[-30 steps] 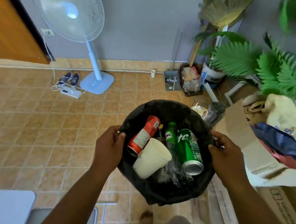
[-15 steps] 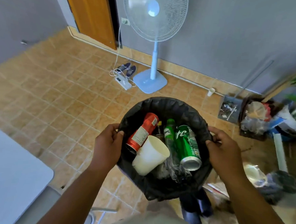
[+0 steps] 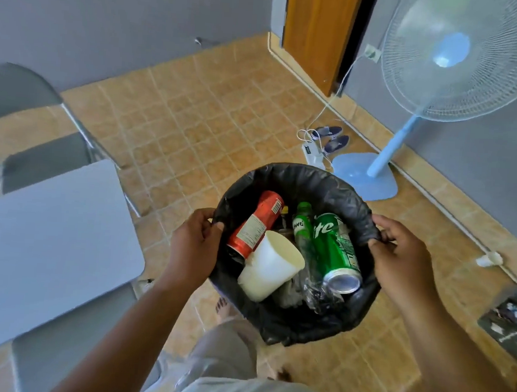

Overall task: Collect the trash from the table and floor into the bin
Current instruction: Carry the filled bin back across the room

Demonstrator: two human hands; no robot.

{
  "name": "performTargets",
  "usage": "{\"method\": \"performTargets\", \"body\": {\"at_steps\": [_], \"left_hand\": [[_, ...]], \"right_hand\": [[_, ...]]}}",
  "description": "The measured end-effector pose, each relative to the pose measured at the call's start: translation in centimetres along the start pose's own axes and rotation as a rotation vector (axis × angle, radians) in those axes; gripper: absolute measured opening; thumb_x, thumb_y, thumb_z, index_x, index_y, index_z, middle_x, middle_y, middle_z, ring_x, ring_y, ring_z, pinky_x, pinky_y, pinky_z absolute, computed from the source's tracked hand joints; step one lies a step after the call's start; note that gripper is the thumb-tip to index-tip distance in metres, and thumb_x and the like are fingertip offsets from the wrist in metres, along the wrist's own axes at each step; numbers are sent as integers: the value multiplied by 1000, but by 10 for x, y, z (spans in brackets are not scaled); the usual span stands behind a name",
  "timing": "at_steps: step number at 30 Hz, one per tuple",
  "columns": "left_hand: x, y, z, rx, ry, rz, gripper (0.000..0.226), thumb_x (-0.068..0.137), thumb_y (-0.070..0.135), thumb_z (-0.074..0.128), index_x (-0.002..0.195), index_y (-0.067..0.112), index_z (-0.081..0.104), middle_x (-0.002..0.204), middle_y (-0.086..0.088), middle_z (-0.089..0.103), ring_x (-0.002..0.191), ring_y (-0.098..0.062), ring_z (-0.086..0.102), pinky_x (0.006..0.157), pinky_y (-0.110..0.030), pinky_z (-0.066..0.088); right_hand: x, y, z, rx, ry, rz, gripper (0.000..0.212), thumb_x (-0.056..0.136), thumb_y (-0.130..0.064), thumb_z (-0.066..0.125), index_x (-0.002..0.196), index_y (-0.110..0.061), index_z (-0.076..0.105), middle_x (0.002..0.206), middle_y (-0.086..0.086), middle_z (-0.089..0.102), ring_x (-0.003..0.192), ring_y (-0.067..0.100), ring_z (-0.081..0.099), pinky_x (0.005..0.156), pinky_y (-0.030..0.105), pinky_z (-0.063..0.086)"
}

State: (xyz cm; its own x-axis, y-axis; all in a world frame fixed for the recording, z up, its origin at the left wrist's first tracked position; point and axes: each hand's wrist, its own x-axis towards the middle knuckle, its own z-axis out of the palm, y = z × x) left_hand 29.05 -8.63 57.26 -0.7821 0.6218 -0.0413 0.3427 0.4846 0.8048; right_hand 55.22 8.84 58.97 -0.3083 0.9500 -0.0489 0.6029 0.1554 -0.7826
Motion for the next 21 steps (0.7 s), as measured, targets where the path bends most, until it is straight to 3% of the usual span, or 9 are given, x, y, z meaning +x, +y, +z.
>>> {"method": "performTargets", "body": {"at_steps": [4, 9, 17, 21], "left_hand": [[58, -22, -19, -27, 47, -42, 15, 93, 21, 56, 106, 29, 60, 77, 22, 58, 76, 17, 55, 51, -5, 40], [148, -48, -52, -39, 72, -153, 19, 94, 23, 55, 111, 28, 60, 80, 23, 59, 73, 6, 57, 56, -12, 38], [259, -85, -122, -18, 80, -167, 22, 89, 21, 61, 110, 29, 61, 80, 14, 66, 74, -4, 63, 66, -28, 55], [299, -102, -138, -26, 171, -240, 30, 84, 13, 61, 107, 32, 61, 77, 20, 63, 72, 2, 61, 57, -15, 43]], "right_hand": [[56, -34, 52, -13, -77, -36, 40, 89, -5, 58, 124, -24, 62, 88, -7, 60, 79, 19, 57, 72, 31, 41], [124, -89, 130, -38, -134, -51, 41, 89, -6, 58, 125, -25, 61, 89, -10, 59, 81, 10, 58, 72, 28, 39], [197, -165, 229, -51, -229, -122, 43, 89, -6, 61, 127, -26, 58, 86, -9, 59, 76, 10, 59, 65, 27, 41], [236, -197, 276, -55, -294, -145, 43, 89, -5, 61, 127, -25, 58, 90, -15, 60, 81, 5, 59, 70, 27, 42]]}}
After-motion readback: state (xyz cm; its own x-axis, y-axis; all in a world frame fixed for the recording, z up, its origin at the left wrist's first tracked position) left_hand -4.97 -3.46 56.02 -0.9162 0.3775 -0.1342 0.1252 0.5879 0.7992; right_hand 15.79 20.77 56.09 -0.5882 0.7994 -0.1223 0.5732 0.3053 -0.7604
